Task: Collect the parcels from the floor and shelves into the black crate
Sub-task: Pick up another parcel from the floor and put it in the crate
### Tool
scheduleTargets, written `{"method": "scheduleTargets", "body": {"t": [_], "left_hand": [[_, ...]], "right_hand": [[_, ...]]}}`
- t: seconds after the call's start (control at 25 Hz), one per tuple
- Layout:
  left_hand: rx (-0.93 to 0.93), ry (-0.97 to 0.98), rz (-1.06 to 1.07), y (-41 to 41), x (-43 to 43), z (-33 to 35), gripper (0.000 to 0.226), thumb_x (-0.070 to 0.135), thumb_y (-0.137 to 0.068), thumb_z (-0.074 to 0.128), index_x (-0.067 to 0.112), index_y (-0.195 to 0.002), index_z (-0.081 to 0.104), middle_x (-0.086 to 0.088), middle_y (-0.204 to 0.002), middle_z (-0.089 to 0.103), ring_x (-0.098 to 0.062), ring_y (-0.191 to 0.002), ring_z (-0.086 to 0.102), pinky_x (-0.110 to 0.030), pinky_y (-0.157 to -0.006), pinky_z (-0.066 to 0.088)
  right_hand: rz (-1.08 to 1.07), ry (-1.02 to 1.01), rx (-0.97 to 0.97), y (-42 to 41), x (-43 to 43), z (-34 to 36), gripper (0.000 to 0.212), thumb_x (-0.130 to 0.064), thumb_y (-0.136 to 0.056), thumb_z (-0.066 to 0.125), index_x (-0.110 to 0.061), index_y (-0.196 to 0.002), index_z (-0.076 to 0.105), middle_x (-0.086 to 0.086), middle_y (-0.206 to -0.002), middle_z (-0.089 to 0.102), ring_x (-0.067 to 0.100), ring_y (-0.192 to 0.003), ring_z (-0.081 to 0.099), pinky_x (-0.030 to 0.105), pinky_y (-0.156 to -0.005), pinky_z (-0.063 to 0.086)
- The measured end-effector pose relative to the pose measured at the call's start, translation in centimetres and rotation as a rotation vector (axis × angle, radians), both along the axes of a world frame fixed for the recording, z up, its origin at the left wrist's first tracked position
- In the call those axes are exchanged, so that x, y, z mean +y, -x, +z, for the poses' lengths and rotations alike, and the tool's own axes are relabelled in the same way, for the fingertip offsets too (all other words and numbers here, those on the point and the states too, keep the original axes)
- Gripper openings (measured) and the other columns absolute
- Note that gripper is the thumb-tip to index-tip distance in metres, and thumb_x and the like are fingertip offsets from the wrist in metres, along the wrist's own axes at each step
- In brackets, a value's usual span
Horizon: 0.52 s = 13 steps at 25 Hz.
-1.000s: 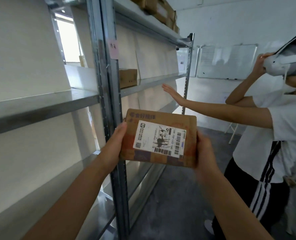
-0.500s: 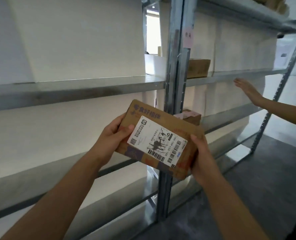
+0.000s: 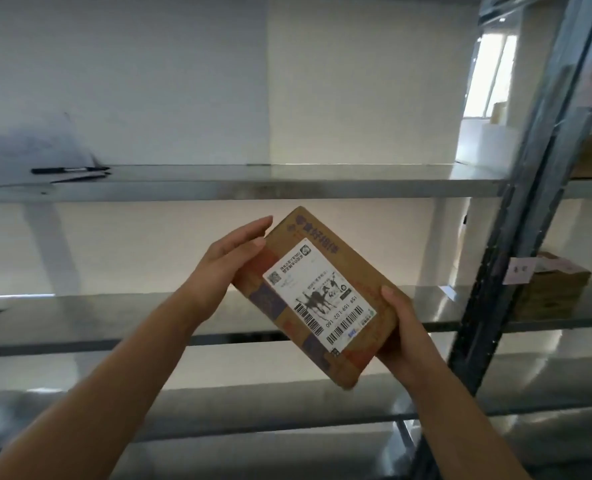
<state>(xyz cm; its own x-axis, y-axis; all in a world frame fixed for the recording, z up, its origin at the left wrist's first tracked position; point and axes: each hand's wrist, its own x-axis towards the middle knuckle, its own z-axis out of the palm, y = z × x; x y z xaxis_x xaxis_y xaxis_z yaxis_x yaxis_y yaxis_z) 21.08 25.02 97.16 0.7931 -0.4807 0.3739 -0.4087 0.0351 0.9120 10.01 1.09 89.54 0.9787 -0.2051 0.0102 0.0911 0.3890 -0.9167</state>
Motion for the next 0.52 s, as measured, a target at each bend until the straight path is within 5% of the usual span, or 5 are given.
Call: {"method": "scheduleTargets", "body": {"t": [0.08, 0.2, 0.36, 0.52], "left_hand": [[-0.033, -0.037, 0.165, 0.0, 4.2, -1.4, 0.061, 0.061, -0.076, 0.054, 0.047, -0.134, 0.041, 0.019, -0.140, 0.047, -0.006, -0.127, 0.045, -0.035, -0.104, 0.036], [0.063, -0.048, 0.275, 0.1, 12.7, -3.8, 0.096, 0.078, -0.062, 0.056, 0.049, -0.143, 0.013, 0.018, -0.154, 0.020, -0.009, -0.138, 0.026, -0.039, -0.108, 0.026], [0.100, 0.152, 0.301, 0.6, 25.5, -5.4, 0.089, 0.069, -0.068, 0.062, 0.051, -0.140, 0.012, 0.006, -0.143, 0.043, -0.019, -0.123, 0.053, -0.049, -0.097, 0.046], [0.132, 0.288, 0.540, 1.7, 37.3, -5.3, 0.079, 0.054, -0.068, 0.065, 0.038, -0.137, 0.029, -0.009, -0.127, 0.058, -0.034, -0.112, 0.060, -0.054, -0.087, 0.052]], "right_hand": [[0.039, -0.137, -0.012, -2.2, 4.1, 0.1, 0.064, -0.056, -0.075, 0.061, -0.021, -0.128, 0.053, 0.014, -0.122, 0.064, 0.033, -0.116, 0.059, 0.055, -0.100, 0.043], [0.197, -0.257, -0.039, -5.8, 13.4, 0.1, 0.056, -0.055, -0.081, 0.056, -0.024, -0.128, 0.054, 0.012, -0.124, 0.063, 0.032, -0.117, 0.058, 0.055, -0.101, 0.042], [0.442, -0.240, -0.027, -9.3, 28.2, -0.3, 0.053, -0.055, -0.082, 0.056, -0.027, -0.127, 0.056, 0.007, -0.126, 0.063, 0.026, -0.118, 0.058, 0.049, -0.103, 0.042], [0.560, 0.064, 0.010, -11.5, 40.3, -0.8, 0.063, -0.065, -0.067, 0.059, -0.034, -0.122, 0.054, -0.006, -0.122, 0.065, 0.017, -0.121, 0.053, 0.044, -0.109, 0.033]]}}
